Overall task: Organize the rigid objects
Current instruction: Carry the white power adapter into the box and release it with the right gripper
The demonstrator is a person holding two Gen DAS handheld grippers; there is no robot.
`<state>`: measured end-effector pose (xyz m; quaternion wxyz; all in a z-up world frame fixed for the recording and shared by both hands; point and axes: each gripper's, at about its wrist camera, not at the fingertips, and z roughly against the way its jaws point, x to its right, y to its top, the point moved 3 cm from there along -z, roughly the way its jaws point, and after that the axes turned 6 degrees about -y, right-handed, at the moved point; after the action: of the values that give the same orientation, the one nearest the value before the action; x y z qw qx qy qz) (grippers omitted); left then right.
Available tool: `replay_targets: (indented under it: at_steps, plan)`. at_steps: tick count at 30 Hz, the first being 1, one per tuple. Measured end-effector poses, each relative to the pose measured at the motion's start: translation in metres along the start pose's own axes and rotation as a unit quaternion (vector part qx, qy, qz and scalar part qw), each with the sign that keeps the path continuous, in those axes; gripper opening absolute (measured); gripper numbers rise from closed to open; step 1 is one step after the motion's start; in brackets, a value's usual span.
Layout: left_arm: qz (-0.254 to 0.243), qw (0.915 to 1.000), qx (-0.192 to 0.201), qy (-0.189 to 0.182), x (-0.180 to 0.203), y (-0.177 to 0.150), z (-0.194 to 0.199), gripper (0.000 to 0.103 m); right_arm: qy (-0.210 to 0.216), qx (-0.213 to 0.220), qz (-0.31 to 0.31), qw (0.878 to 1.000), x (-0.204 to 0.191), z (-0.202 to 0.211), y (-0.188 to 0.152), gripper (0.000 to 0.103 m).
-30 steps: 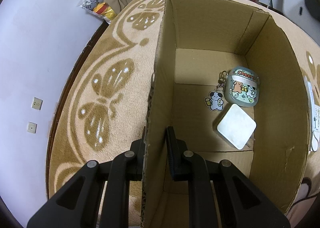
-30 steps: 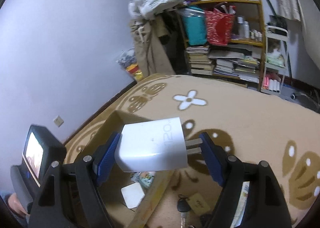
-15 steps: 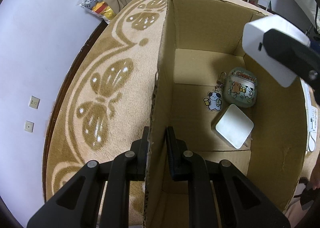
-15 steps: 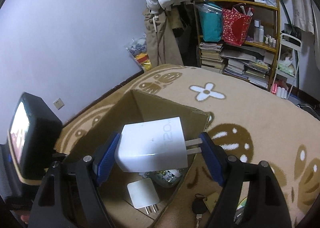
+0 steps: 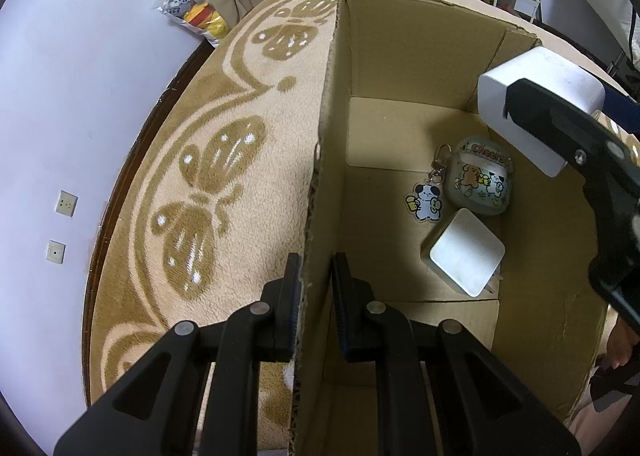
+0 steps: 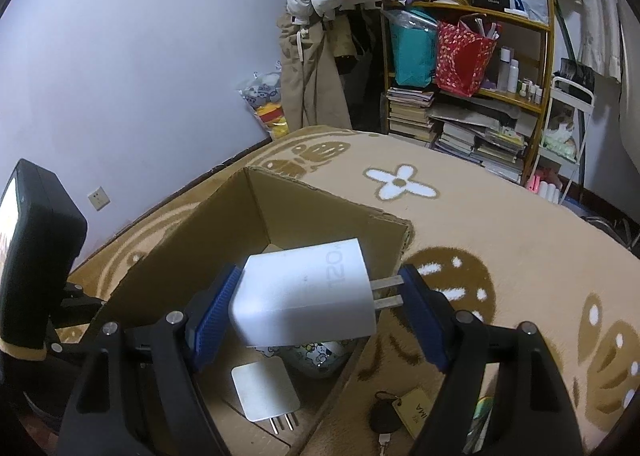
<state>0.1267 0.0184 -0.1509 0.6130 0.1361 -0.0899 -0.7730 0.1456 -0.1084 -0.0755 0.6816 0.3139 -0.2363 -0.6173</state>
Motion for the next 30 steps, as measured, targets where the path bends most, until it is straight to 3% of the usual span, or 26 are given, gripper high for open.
replay_targets:
  at_steps: [26, 30]
  plan:
    - [0.012, 0.9998, -0.002, -0.014, -0.003, 0.000, -0.001, 0.014, -0.008, 0.020, 0.009, 1.000, -0.007, 0.010, 0.005, 0.086]
    - [0.007, 1.0000, 0.000, -0.006, -0.002, 0.000, -0.001, 0.013, -0.015, 0.024, 0.000, 1.000, 0.001, 0.019, 0.013, 0.095]
